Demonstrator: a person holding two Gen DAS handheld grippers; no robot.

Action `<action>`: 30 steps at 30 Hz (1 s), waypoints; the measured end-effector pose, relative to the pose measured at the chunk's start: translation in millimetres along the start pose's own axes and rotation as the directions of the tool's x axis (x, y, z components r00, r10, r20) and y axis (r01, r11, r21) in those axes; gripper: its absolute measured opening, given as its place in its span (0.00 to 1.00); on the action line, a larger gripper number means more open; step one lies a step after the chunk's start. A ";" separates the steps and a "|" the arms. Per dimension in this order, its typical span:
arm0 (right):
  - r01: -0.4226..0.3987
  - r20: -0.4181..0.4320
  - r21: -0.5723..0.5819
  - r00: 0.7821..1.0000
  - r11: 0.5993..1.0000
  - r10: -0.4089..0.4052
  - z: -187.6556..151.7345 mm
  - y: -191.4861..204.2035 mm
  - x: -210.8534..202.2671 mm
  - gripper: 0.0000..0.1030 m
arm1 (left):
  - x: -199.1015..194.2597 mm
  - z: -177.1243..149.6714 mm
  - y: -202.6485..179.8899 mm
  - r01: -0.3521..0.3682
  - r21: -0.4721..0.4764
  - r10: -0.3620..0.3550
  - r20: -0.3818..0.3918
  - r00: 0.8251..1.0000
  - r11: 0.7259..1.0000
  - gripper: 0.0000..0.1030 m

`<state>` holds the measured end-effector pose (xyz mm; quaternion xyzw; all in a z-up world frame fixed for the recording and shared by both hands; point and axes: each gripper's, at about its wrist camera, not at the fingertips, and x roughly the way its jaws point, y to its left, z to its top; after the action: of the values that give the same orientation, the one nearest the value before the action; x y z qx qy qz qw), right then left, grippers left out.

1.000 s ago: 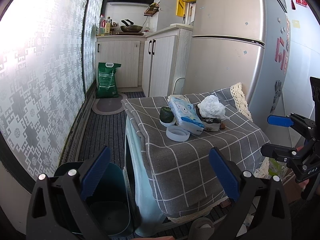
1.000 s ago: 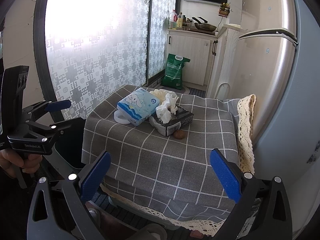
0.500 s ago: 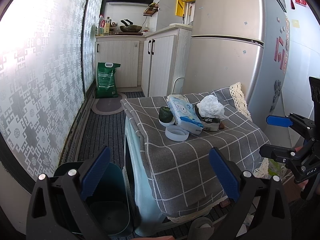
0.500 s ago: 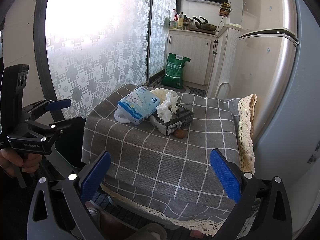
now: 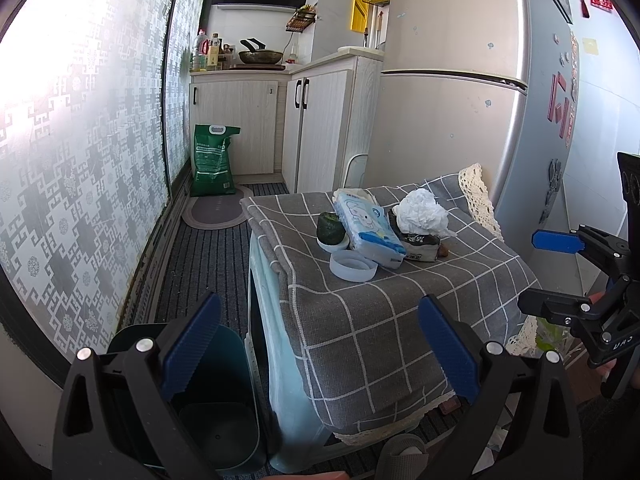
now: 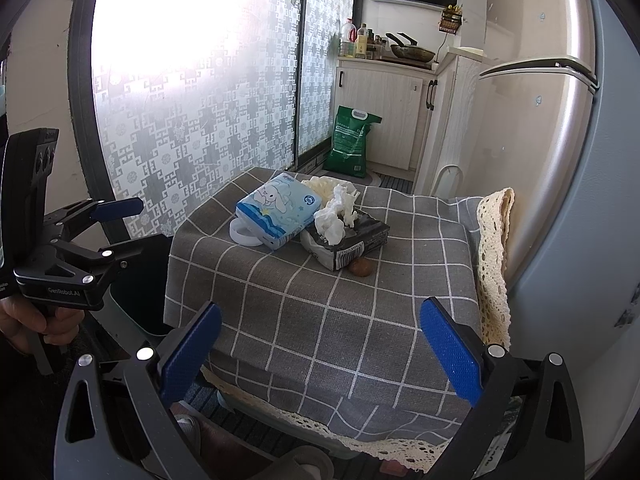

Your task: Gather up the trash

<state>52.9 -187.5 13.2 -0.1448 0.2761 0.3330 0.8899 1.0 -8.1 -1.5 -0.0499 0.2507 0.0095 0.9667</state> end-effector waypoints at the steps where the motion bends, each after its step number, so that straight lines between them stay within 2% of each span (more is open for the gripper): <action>1: 0.001 0.001 -0.001 1.000 1.000 -0.001 0.4 -0.4 -0.4 0.97 | 0.0 -0.1 -0.2 0.000 0.000 0.000 0.000 1.000 1.000 0.97; 13: -0.001 -0.002 -0.002 1.000 1.000 0.001 -0.3 -0.1 -0.3 0.97 | 0.0 0.2 -0.3 -0.001 0.002 0.001 0.001 1.000 1.000 0.97; 19: -0.016 -0.003 -0.005 1.000 1.000 0.016 1.3 3.1 0.4 0.97 | -3.5 -1.3 -3.0 -0.027 0.038 0.026 0.016 1.000 0.999 0.97; 30: -0.018 -0.003 0.010 1.000 1.000 0.018 1.0 -2.1 0.7 0.97 | -1.9 0.2 -1.8 -0.025 0.064 0.024 0.007 1.000 0.998 0.97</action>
<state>55.1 -188.2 13.8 -0.1382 0.2806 0.3393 0.8872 -0.5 -9.9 -0.2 -0.0157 0.2486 0.0135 0.9684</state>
